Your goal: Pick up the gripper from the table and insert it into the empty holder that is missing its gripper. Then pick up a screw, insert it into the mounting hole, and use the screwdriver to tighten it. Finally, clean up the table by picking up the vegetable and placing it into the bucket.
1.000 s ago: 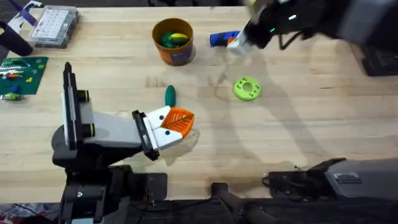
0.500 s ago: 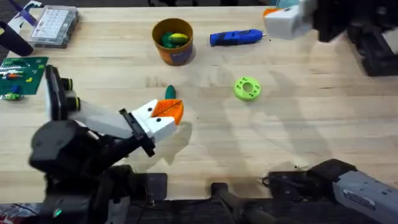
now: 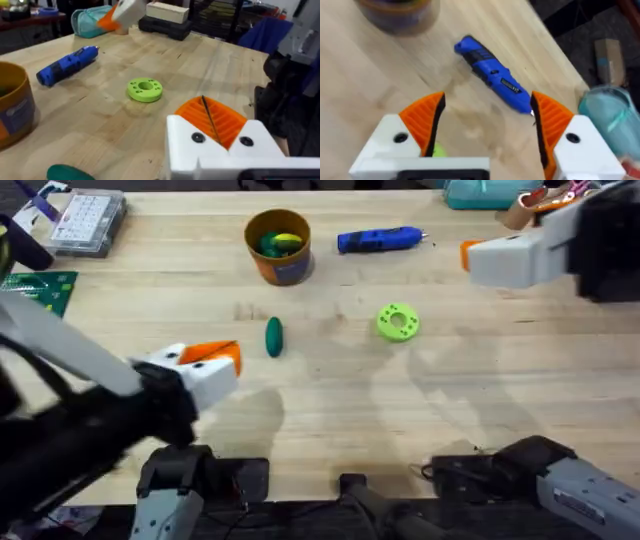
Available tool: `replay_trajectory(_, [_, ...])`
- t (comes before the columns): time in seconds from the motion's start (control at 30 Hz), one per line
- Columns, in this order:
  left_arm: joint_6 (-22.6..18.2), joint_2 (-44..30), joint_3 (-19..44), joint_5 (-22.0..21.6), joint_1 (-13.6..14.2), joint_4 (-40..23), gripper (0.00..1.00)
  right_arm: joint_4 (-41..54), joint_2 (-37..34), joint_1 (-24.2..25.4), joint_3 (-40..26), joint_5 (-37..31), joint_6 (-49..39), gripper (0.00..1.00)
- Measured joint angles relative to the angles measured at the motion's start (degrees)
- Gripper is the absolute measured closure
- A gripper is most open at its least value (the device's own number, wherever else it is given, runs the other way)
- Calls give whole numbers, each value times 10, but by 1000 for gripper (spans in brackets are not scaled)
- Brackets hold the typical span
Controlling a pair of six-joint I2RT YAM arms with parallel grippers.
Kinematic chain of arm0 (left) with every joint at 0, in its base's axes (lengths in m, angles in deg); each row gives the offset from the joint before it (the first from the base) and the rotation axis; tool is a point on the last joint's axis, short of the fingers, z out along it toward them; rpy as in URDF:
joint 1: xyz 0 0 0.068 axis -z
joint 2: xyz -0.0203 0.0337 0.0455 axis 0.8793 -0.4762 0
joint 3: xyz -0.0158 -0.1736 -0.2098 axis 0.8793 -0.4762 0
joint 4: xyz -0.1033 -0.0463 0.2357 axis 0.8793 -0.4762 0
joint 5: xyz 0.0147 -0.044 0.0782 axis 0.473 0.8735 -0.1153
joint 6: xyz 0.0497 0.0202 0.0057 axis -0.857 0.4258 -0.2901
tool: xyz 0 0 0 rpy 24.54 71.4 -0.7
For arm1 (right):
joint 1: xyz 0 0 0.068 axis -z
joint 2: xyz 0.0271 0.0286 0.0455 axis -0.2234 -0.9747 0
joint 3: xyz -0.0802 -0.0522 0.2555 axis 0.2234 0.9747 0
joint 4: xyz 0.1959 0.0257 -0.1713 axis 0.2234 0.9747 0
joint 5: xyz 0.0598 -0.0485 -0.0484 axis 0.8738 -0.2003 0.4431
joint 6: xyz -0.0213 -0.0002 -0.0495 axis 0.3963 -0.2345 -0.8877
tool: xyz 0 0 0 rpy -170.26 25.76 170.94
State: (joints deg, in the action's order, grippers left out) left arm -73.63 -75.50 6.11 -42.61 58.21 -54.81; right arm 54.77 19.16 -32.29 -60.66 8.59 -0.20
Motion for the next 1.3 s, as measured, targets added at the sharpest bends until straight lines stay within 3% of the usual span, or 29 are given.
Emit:
replay_trajectory(0.13, [-23, -110, 127, -42, 0, -85, 985, 38, 0, 0, -44, 0, 16, 6])
replay_trajectory(0.27, [-29, -183, 210, -47, 0, -124, 985, 66, 0, 0, -77, 0, 31, 6])
replay_trajectory(0.57, [-33, -246, 236, -37, 0, -136, 970, 109, 0, 0, -106, 0, 40, 5])
replay_trajectory(0.6, [-35, -255, 236, -36, 0, -141, 881, 112, 0, 0, -106, 0, 40, 5])
replay_trajectory(0.77, [-47, -312, 237, -33, 0, -182, 122, 116, 0, 0, -106, 0, 40, 7])
replay_trajectory(0.8, [-47, -324, 236, -34, 0, -186, 44, 116, 0, 0, -106, 0, 40, 6])
replay_trajectory(0.93, [-52, -364, 228, -51, 0, -179, 15, 116, 0, 0, -106, 0, 42, 6])
replay_trajectory(1.07, [-45, -370, 178, -64, 8, -134, 13, 116, 0, 0, -106, 0, 42, 6])
replay_trajectory(1.17, [-25, -370, 120, -73, 36, -81, 13, 116, 0, 0, -106, 0, 42, 6])
replay_trajectory(1.3, [18, -381, 43, -102, 94, 9, 13, 116, 0, 0, -106, 0, 45, 6])
